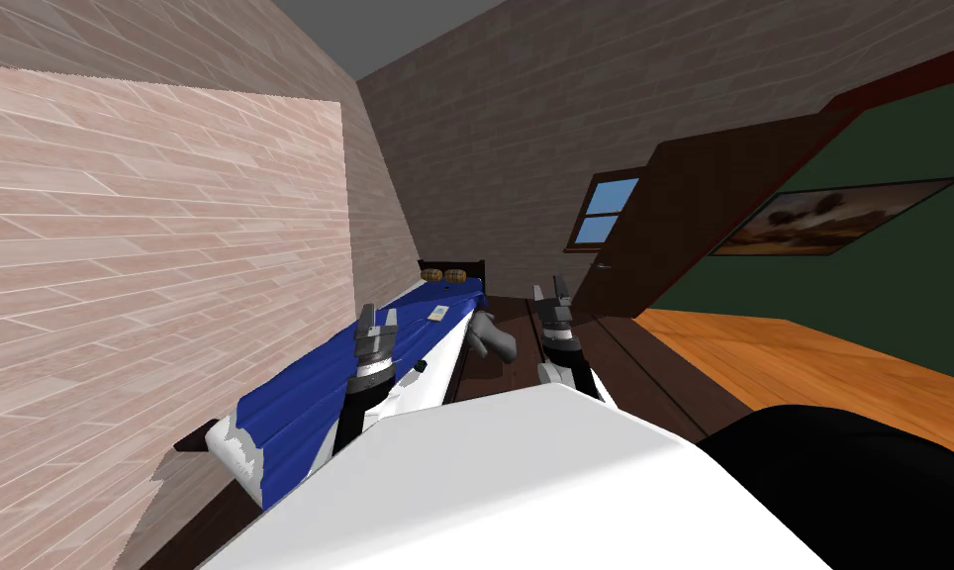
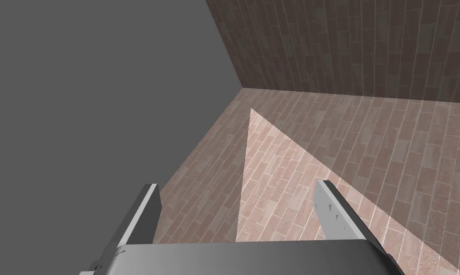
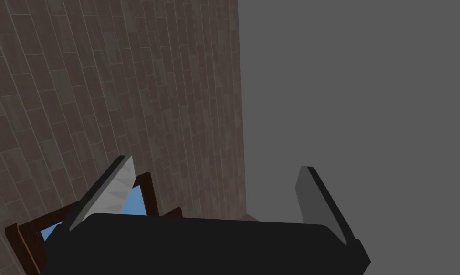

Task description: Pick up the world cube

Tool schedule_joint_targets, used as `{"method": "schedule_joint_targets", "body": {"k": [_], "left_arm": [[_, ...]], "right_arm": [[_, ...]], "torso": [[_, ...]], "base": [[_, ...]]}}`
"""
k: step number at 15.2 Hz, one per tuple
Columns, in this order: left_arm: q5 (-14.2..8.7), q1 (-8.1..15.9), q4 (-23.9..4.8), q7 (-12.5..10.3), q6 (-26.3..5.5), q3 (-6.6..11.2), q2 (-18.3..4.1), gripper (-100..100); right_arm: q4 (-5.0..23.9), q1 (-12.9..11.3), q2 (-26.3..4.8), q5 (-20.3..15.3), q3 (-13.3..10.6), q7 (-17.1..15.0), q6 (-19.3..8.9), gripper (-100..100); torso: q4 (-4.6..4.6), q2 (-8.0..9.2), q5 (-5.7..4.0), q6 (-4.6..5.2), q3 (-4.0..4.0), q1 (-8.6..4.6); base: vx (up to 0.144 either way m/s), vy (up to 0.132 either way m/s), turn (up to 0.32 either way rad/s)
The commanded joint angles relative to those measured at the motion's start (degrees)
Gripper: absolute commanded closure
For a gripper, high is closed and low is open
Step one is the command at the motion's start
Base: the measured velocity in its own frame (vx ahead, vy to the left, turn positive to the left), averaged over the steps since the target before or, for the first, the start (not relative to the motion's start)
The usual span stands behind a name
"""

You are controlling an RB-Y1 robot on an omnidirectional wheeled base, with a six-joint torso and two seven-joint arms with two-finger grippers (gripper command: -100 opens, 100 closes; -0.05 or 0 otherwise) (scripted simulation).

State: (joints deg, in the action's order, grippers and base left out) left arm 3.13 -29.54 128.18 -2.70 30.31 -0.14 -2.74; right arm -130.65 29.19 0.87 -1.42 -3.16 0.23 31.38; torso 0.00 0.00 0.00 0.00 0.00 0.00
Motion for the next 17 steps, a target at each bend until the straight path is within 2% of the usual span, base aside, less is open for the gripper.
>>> {"method": "schedule_joint_targets", "body": {"k": [1,4,5,7,8,10,11,12,13,14,15,16,17], "left_arm": [[-0.29,0.29,-1.28,0.32,-1.15,0.0,-1.86,-100],[-1.02,0.97,-4.45,1.12,-3.96,-0.01,-4.09,-100],[-1.02,0.97,-4.45,1.12,-3.96,-0.01,-4.09,-100],[-1.71,1.6,-7.28,1.89,-6.61,-0.03,-5.35,-100],[-1.71,1.6,-7.47,1.89,-6.61,-0.03,-5.35,-100],[-2.56,2.35,-10.73,2.83,-9.54,-0.06,-6.46,-100],[-2.56,2.35,-11.12,2.83,-9.8,-0.06,-6.46,-100],[-3.03,2.77,-12.74,3.36,-11.56,-0.07,-6.95,-100],[-3.03,2.77,-13.15,3.36,-11.56,-0.07,-6.95,-100],[-3.53,3.21,-14.6,3.92,-13.43,-0.08,-7.41,-100],[-3.53,3.21,-15.31,3.92,-13.43,-0.08,-7.41,-100],[-4.07,3.68,-16.66,4.51,-15.39,-0.09,-7.84,-100],[-4.07,3.68,-17.58,4.51,-15.39,-0.09,-7.84,-100]], "right_arm": [[0.0,0.0,0.0,0.0,0.0,0.0,0.0,0],[0.0,0.0,0.0,0.0,0.0,0.0,0.0,0],[0.0,0.01,0.0,0.0,0.0,0.0,0.0,0],[0.0,0.01,0.0,0.0,0.0,0.0,0.0,0],[0.0,0.01,0.0,0.0,0.0,0.0,0.0,0],[0.0,0.01,0.0,0.0,0.0,0.0,0.0,0],[0.0,0.01,0.0,0.0,0.0,0.0,0.0,0],[0.0,0.01,0.0,0.0,0.0,0.0,0.0,0],[0.0,0.01,0.0,0.0,0.0,0.0,0.0,0],[0.0,0.01,0.0,0.0,0.0,0.0,0.0,0],[0.0,0.01,0.0,0.0,0.0,0.0,0.0,0],[0.0,0.01,0.0,0.0,0.0,0.0,0.0,0],[0.0,0.01,0.0,0.0,0.0,0.0,0.0,0]], "torso": [[0.0,0.0,0.0,0.0,0.0,0.0],[-0.03,-0.14,0.02,0.0,-0.08,0.07],[-0.04,-0.2,0.02,0.01,-0.11,0.09],[-0.05,-0.22,0.02,0.0,-0.13,0.11],[-0.06,-0.25,0.03,0.01,-0.14,0.13],[-0.06,-0.24,0.03,0.0,-0.14,0.12],[-0.06,-0.26,0.03,0.02,-0.15,0.12],[-0.06,-0.25,0.03,0.0,-0.15,0.12],[-0.06,-0.27,0.03,0.0,-0.16,0.12],[-0.06,-0.26,0.03,0.0,-0.15,0.12],[-0.06,-0.25,0.03,0.0,-0.15,0.11],[-0.06,-0.24,0.03,0.0,-0.14,0.1],[-0.06,-0.25,0.04,0.02,-0.14,0.11]], "base": [[0.011,0.001,-0.011],[0.043,0.014,-0.022],[0.053,0.016,-0.017],[0.052,0.022,-0.018],[0.049,0.021,-0.023],[0.05,0.023,-0.03],[0.054,0.024,-0.029],[0.059,0.022,-0.024],[0.055,0.021,-0.02],[0.051,0.019,-0.023],[0.046,0.017,-0.023],[0.046,0.024,-0.022],[0.047,0.024,-0.029]]}}
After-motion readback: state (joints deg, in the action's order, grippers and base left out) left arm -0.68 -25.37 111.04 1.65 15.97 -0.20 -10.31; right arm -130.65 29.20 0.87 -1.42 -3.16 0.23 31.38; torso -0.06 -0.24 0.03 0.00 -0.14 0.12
